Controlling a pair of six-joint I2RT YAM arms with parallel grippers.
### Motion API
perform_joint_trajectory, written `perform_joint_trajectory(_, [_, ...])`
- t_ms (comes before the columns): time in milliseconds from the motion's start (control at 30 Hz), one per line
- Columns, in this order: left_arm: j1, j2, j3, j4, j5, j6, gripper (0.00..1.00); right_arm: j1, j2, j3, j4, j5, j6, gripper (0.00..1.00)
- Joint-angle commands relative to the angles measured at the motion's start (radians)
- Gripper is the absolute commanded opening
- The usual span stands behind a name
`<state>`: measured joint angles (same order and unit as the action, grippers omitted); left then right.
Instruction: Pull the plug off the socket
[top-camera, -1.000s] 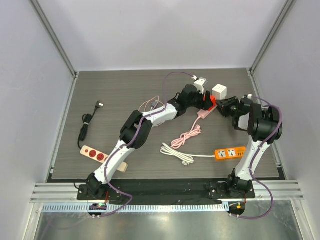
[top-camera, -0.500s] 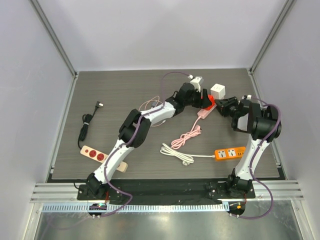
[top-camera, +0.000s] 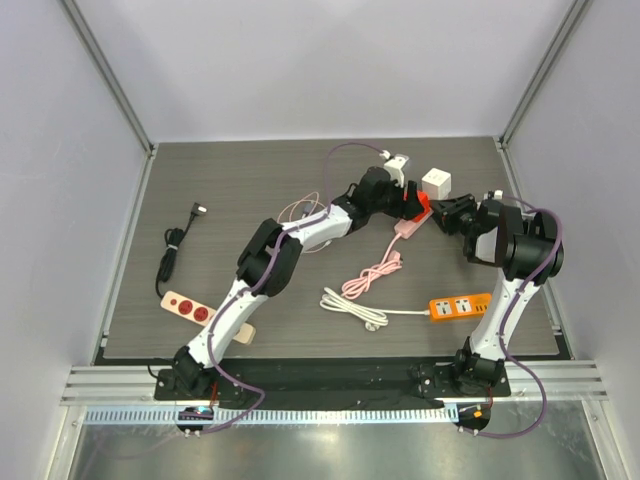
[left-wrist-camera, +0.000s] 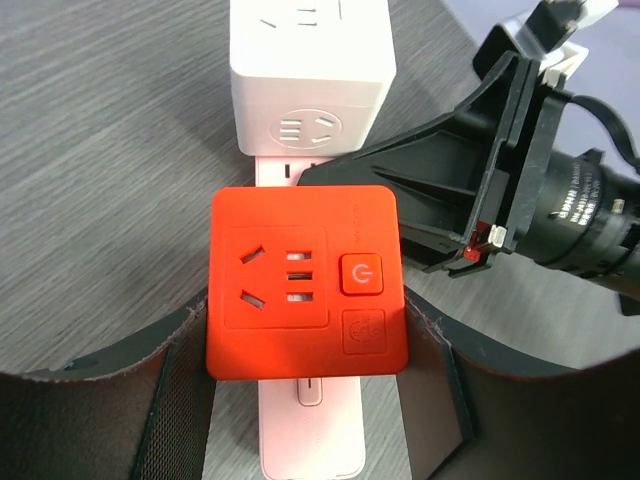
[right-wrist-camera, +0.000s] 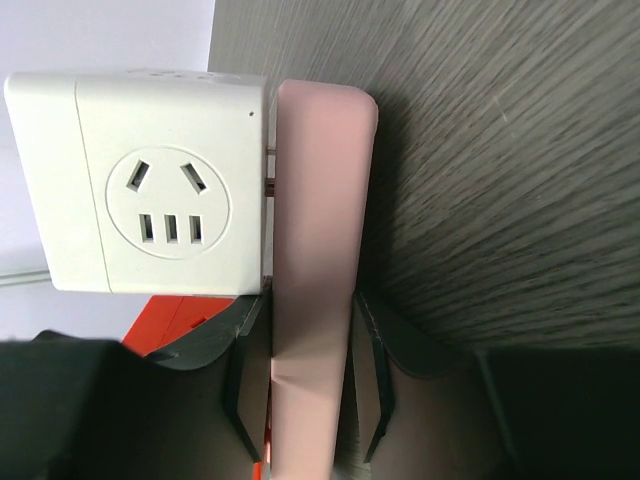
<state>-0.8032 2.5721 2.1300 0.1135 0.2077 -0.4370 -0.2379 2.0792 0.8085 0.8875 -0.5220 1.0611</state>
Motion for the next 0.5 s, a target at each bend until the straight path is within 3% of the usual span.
perform_joint_trajectory(0, [0.038,-0.102,-0.019,0.232,0.137,-0.143,0.0,0.003,-0.013,-0.019,-0.064,0.048,-0.076,0.01])
perform_joint_trajectory(400, [0.061,-0.107,-0.015,0.095,-0.065,-0.206,0.0,0.002,-0.019,-0.019,-0.074,0.059,-0.079,0.01])
perform_joint_trajectory(467, [0.056,-0.107,-0.002,0.068,-0.07,-0.162,0.0,0.002,-0.022,-0.015,-0.088,0.063,-0.087,0.01])
